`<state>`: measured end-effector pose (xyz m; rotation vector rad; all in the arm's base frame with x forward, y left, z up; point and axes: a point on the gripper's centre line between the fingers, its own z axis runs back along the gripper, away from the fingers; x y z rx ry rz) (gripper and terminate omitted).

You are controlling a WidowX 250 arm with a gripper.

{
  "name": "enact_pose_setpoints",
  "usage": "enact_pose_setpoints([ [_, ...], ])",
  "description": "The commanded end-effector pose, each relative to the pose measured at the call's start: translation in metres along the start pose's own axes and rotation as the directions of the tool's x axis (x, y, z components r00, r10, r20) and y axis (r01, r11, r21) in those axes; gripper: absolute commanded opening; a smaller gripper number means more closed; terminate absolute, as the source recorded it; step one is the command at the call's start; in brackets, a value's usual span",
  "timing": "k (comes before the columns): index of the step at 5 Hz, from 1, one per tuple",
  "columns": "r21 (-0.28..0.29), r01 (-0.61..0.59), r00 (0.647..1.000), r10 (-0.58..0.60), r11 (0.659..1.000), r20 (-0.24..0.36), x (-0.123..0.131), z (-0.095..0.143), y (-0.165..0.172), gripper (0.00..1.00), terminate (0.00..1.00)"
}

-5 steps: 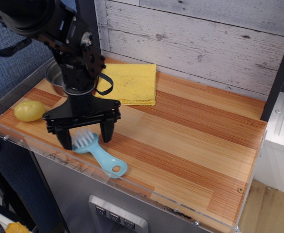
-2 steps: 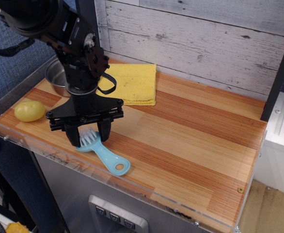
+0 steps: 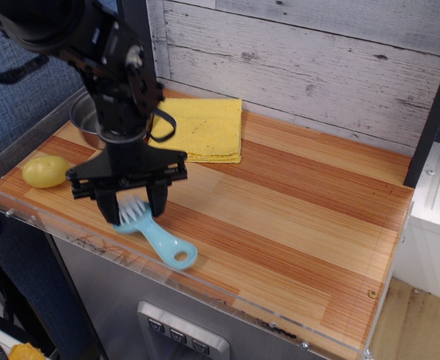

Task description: Move the blue brush to the right of the yellow cloth.

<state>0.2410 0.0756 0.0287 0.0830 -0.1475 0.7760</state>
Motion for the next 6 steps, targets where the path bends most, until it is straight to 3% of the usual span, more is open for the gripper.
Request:
enact_pose_setpoints([
  [1,-0.088,-0.042,0.994,0.05,0.995,0.097,0.034,0.05,-0.001,0.0,0.0],
  [3,-0.157,-0.099,0.976,0.127,0.983,0.175,0.063,0.102,0.0,0.0,0.0],
  [4,-0.231,-0.096,0.977,0.136,0.968,0.162,0.077,0.125,-0.027,0.0,0.0],
  [6,-0.291,-0.021,0.987,0.067,0.956,0.148,0.079,0.131,-0.089,0.0,0.0],
])
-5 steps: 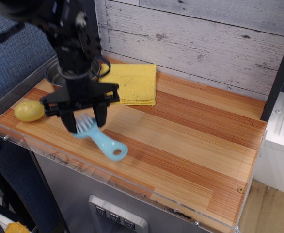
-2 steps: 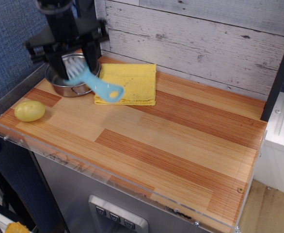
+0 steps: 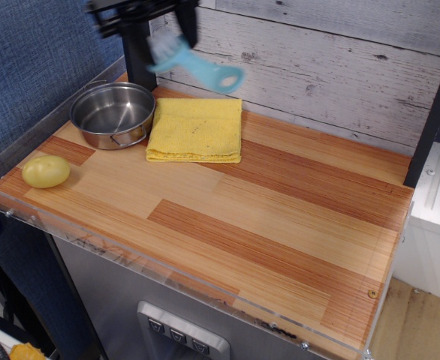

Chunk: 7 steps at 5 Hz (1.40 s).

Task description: Move the blue brush to the right of the yellow cloth.

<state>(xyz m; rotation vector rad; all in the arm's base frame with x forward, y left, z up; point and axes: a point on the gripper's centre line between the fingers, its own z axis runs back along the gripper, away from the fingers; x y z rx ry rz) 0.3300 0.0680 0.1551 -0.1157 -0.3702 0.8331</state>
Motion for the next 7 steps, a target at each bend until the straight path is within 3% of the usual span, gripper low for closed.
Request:
enact_pose_setpoints([
  [1,-0.036,0.106,0.994,-0.107,0.994,-0.006,-0.016,-0.011,-0.047,0.0,0.0],
  [3,-0.011,0.21,0.976,-0.21,0.978,-0.055,-0.051,-0.05,-0.054,0.0,0.0],
  [7,-0.01,0.333,0.938,-0.332,0.943,-0.105,-0.084,-0.101,-0.073,0.0,0.0],
])
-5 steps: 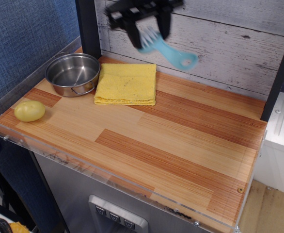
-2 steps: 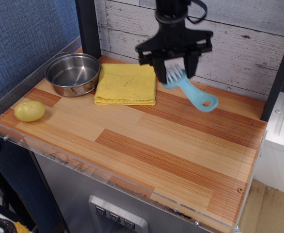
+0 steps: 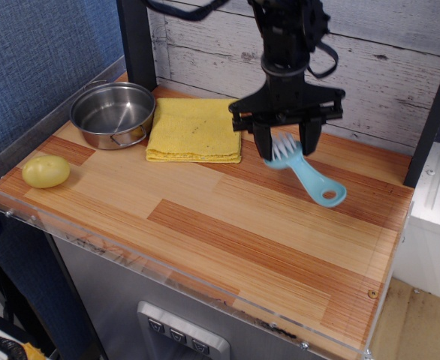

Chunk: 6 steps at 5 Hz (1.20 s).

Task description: Move the blue brush to the right of the yellow cloth.

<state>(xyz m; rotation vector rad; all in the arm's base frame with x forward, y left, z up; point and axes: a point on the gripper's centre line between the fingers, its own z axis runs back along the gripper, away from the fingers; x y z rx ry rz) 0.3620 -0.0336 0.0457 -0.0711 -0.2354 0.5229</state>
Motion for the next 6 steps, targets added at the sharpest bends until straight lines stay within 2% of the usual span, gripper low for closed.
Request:
enact_pose_setpoints([
  [1,-0.025,0.03,0.999,-0.029,0.999,0.03,0.004,0.002,-0.009,0.0,0.0],
  [4,0.006,0.023,0.999,-0.023,1.0,0.024,0.003,-0.009,0.0,0.0,0.0],
  [5,0.009,0.035,0.999,-0.035,0.999,-0.003,0.005,-0.006,0.0,1.0,0.0],
  [6,0.014,0.04,0.999,-0.041,0.999,0.003,0.007,-0.003,0.0,1.0,0.0],
])
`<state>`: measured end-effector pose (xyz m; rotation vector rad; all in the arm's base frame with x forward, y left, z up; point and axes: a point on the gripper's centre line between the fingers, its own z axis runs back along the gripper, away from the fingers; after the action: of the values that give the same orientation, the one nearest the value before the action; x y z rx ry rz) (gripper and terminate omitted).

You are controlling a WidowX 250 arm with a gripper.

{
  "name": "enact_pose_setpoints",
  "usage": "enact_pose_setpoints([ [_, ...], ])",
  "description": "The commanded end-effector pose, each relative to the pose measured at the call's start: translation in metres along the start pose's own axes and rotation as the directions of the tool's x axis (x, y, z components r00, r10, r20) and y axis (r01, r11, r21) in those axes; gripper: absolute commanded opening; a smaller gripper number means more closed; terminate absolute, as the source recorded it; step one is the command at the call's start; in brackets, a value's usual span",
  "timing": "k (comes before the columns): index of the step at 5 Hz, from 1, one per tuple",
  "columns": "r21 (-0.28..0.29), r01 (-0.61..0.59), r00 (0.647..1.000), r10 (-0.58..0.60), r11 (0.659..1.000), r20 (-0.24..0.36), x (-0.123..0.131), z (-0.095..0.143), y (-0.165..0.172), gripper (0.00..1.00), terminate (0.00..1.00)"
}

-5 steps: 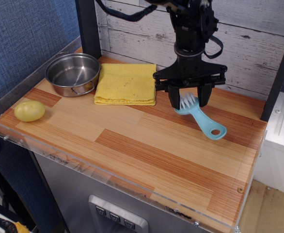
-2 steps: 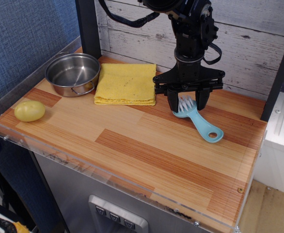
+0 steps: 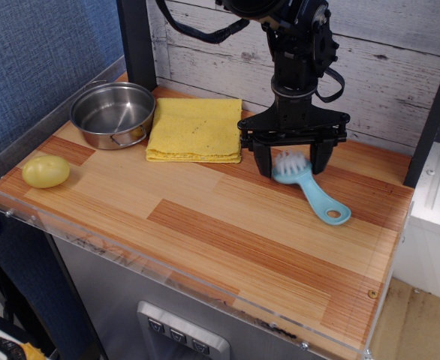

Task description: Move the blue brush to the right of the yellow cloth.

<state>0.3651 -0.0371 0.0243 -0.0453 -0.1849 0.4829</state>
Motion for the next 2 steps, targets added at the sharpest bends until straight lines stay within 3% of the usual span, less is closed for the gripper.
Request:
enact_pose_setpoints([
  [1,-0.01,-0.008,0.999,0.009,1.0,0.053,0.01,0.021,0.0066,1.0,0.0],
  [2,-0.006,-0.004,0.998,0.004,1.0,0.064,0.0124,0.0249,0.0059,1.0,0.0],
])
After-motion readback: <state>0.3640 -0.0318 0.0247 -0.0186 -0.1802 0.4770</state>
